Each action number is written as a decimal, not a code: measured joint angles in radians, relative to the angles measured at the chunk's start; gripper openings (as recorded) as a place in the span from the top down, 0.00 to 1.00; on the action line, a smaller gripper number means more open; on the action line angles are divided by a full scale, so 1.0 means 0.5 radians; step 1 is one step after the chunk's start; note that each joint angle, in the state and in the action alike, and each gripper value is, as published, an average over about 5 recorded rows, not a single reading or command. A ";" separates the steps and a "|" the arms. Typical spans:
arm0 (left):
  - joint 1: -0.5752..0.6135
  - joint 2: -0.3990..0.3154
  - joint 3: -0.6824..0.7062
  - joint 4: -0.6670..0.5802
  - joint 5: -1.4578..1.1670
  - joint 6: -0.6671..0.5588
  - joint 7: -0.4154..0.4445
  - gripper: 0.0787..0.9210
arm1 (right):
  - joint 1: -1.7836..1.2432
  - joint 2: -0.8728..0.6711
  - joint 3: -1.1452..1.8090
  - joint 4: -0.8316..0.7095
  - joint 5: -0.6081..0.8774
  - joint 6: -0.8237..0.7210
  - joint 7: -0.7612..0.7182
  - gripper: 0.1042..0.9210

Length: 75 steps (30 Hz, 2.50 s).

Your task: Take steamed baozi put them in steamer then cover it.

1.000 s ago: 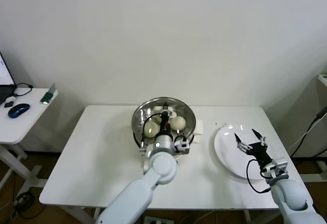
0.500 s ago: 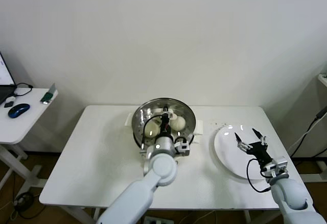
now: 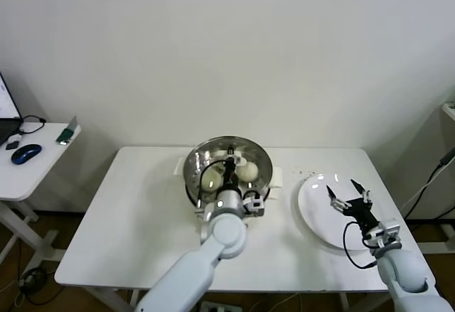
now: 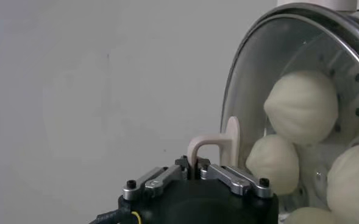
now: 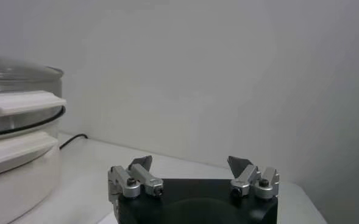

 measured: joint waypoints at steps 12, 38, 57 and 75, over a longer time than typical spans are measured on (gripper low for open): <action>0.021 0.016 0.005 -0.034 -0.036 -0.001 -0.025 0.65 | 0.008 0.006 0.008 -0.019 -0.025 0.000 -0.015 0.12; 0.317 0.388 -0.101 -0.661 -0.177 -0.001 0.030 0.12 | 0.025 -0.007 0.016 -0.021 -0.029 -0.098 -0.017 0.12; 1.030 0.509 -1.043 -1.065 -1.386 -0.062 -0.570 0.12 | -0.052 0.037 0.074 0.048 -0.025 -0.076 -0.057 0.12; 1.469 0.239 -1.700 -0.670 -2.680 -1.400 -0.600 0.12 | -0.162 0.113 0.143 0.138 -0.028 -0.041 -0.094 0.12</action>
